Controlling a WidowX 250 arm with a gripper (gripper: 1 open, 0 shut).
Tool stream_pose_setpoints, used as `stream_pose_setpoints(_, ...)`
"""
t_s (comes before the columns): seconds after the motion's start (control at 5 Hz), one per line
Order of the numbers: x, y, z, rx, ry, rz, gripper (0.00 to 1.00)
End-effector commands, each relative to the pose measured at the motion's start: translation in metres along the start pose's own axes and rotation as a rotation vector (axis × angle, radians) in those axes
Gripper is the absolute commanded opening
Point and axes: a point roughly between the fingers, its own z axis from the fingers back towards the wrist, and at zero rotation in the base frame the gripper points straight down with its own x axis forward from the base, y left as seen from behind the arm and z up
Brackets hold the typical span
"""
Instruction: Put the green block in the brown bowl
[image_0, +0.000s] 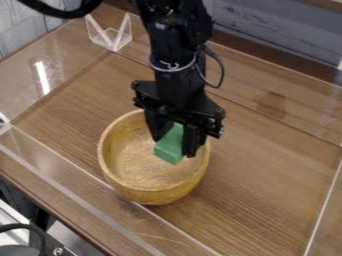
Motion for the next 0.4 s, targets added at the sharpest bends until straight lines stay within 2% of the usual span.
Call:
stream_pose_setpoints(0.0, 0.0055, 0.0026, 0.0058, -0.005, -0.042, 0.009, 0.00)
stream_pose_setpoints(0.2, 0.0048, 0.0042, 0.0029, -0.008, -0.039, 0.010, 0.00)
